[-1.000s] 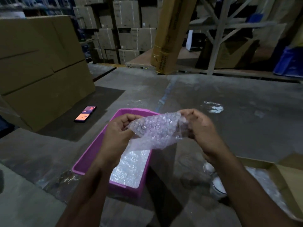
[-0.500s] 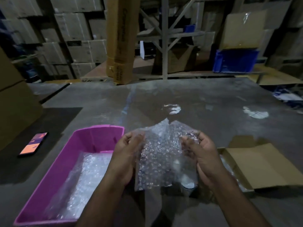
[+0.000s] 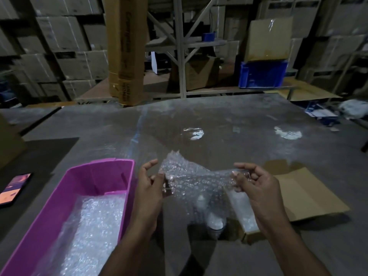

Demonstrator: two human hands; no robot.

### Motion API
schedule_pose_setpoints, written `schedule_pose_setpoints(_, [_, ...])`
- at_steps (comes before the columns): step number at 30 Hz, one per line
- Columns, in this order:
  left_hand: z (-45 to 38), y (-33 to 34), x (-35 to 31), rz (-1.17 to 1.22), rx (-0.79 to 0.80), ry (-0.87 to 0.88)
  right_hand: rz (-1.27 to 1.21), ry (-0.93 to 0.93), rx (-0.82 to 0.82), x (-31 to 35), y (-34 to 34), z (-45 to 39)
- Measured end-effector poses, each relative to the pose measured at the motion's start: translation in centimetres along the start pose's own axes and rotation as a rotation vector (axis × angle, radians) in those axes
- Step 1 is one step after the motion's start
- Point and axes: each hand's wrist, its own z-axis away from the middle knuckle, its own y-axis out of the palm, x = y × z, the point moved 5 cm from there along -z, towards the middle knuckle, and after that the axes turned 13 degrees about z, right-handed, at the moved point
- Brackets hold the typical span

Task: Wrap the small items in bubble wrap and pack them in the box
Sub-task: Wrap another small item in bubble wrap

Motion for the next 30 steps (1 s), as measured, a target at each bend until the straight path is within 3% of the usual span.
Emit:
schedule_pose_setpoints(5, [0.5,0.1,-2.0,-0.084,0.073,0.154,0.007,0.004,0.099,0.6,-0.1,-0.3])
schedule_pose_setpoints(9, [0.6,0.7,-3.3,-0.153,0.256,0.188,0.180,-0.039,0.150,0.9,-0.3,-0.7])
schedule_pose_setpoints(11, [0.4,0.8,-3.4,-0.304,0.326,0.230,0.295,-0.104,0.128,1.2,-0.5,-1.1])
schedule_pose_setpoints(14, [0.3,0.8,-3.9,-0.571,0.257,0.399,0.458,-0.219,0.072,1.8,-0.8,-1.5])
schedule_pose_setpoints(17, [-0.4,0.3,-3.8,-0.628,0.211,0.405,0.533,-0.232,0.074,2.0,-1.0,-1.6])
schedule_pose_setpoints(20, [-0.8,0.0,-3.4,-0.582,0.278,0.286,0.502,-0.191,0.107,2.0,-1.3,-1.9])
schedule_pose_setpoints(24, [-0.3,1.0,-3.3,-0.230,0.328,0.127,0.249,-0.117,0.190,2.2,-0.9,-2.0])
schedule_pose_setpoints(30, [0.1,1.9,-2.7,-0.094,0.231,0.074,0.070,0.041,0.307,0.2,0.3,-2.0])
